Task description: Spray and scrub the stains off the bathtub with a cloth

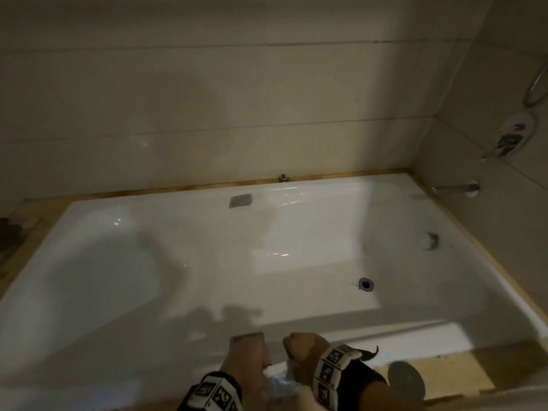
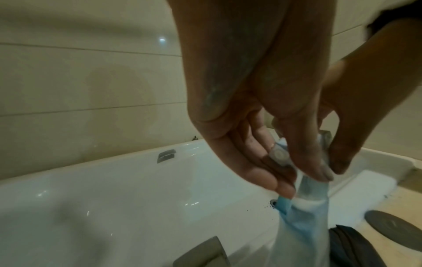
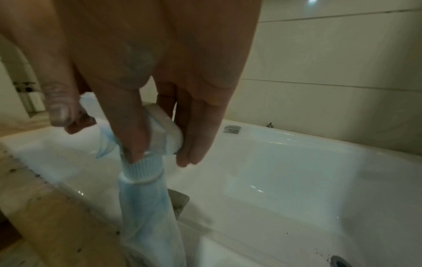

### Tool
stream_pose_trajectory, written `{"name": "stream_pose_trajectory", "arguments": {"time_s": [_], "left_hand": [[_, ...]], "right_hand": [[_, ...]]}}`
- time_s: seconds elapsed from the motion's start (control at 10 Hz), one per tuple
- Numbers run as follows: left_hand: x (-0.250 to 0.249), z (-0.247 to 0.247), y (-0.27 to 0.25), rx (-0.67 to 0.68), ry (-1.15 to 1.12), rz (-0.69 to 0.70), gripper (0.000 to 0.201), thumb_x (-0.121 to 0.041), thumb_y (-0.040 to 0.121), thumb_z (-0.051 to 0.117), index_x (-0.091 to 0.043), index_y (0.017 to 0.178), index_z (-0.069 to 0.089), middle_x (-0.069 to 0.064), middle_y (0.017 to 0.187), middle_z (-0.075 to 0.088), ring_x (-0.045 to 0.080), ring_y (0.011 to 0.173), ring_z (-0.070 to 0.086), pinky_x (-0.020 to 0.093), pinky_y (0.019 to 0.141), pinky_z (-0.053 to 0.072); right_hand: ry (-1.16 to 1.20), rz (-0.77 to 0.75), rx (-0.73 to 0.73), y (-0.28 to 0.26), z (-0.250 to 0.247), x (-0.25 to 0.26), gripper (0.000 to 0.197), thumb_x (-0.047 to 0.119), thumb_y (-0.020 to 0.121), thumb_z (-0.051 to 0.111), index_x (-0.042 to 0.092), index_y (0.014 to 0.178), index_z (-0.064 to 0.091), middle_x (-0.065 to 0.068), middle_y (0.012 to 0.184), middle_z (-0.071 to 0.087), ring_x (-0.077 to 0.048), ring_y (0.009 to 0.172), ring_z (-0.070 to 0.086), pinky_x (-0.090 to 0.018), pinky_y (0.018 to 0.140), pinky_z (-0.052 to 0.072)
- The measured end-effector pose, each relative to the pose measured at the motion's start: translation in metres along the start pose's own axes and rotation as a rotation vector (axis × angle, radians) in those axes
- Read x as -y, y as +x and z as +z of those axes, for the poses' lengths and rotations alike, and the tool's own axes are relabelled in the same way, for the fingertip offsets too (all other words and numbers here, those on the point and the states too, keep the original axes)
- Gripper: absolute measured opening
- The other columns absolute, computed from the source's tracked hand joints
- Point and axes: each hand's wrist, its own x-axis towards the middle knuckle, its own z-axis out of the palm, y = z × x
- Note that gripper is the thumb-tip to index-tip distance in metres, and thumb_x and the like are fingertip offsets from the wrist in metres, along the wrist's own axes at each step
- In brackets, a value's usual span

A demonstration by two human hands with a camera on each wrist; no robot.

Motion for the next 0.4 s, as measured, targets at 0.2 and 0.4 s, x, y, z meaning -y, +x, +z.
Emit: {"name": "stream_pose_trajectory", "arguments": {"time_s": [0.2, 0.4], "left_hand": [[0.006, 0.002, -0.003, 0.003, 0.001, -0.029, 0.035, -0.02, 0.067, 0.077, -0.009, 0.1, 0.071, 0.009, 0.1, 0.07, 0.019, 0.095, 0.064, 0.008, 0.052, 0.03], [0.007, -0.008, -0.007, 0.058, -0.067, -0.109, 0.03, -0.021, 0.065, 0.079, -0.019, 0.094, 0.071, 0.0, 0.101, 0.068, 0.016, 0.098, 0.062, 0.017, 0.079, 0.046]], "right_hand": [[0.002, 0.023, 0.017, 0.002, 0.008, 0.006, 0.039, 0.024, 0.087, 0.058, 0.003, 0.117, 0.046, -0.02, 0.121, 0.049, -0.035, 0.112, 0.051, -0.037, 0.093, 0.042], [0.021, 0.012, 0.134, -0.002, -0.02, -0.001, 0.057, 0.028, 0.08, 0.07, 0.01, 0.127, 0.043, -0.015, 0.13, 0.041, -0.035, 0.121, 0.044, -0.045, 0.102, 0.037]]}}
